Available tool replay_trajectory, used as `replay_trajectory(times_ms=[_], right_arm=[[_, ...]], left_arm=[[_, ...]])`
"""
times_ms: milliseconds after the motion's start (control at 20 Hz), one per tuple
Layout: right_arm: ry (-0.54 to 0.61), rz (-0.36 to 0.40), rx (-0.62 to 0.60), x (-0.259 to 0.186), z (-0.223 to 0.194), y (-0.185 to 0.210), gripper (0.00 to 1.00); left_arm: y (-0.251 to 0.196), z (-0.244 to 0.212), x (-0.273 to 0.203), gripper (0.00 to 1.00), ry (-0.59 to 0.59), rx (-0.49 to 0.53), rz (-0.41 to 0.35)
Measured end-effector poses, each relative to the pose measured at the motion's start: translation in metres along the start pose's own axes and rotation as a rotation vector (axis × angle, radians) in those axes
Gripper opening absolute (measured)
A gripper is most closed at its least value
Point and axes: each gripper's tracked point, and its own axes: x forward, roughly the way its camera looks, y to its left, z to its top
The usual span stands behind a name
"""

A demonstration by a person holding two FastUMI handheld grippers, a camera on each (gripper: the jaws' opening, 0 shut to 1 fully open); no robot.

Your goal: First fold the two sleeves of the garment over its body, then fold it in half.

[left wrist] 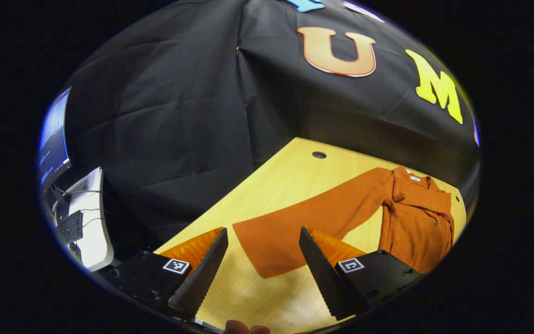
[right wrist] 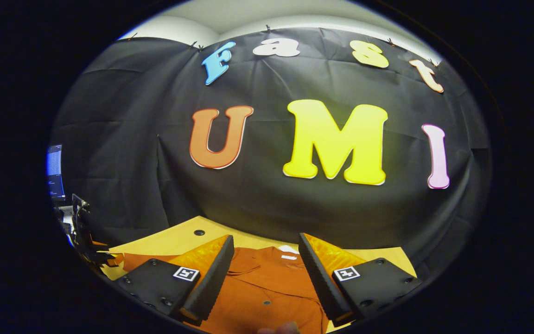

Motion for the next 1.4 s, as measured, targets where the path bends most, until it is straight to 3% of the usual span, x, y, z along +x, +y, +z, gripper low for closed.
replay_trajectory(times_ms=[500,700,1050,1100,1150,1250,1300,1350,1400], right_arm=[[0.067,-0.192,-0.006,-0.047,-0.026,-0.081,0.9],[0.079,-0.217,-0.02,-0.054,-0.03,-0.09,0.9],[0.119,-0.192,-0.001,-0.053,-0.041,-0.089,0.9],[0.119,-0.191,0.005,-0.053,-0.041,-0.091,0.89],[0.119,-0.194,0.007,-0.053,-0.04,-0.093,0.89],[0.114,-0.195,0.012,-0.054,-0.037,-0.097,0.89],[0.112,-0.194,0.014,-0.055,-0.036,-0.099,0.89],[0.111,-0.196,0.013,-0.056,-0.035,-0.101,0.89],[0.111,-0.198,0.012,-0.058,-0.035,-0.103,0.89]], left_arm=[[0.005,-0.043,0.051,1.0,0.149,-0.009,0.04],[0.004,-0.046,0.054,1.0,0.151,-0.049,0.062],[-0.004,-0.045,0.058,1.0,0.138,-0.096,0.133],[-0.008,-0.044,0.057,0.94,0.137,-0.083,0.128],[-0.014,-0.044,0.059,0.77,0.132,-0.077,0.123],[-0.024,-0.042,0.061,0.34,0.129,-0.067,0.121],[-0.023,-0.041,0.06,0.34,0.132,-0.055,0.136],[-0.023,-0.041,0.061,0.1,0.14,-0.028,0.147],[-0.024,-0.04,0.061,0.07,0.15,-0.002,0.141]])
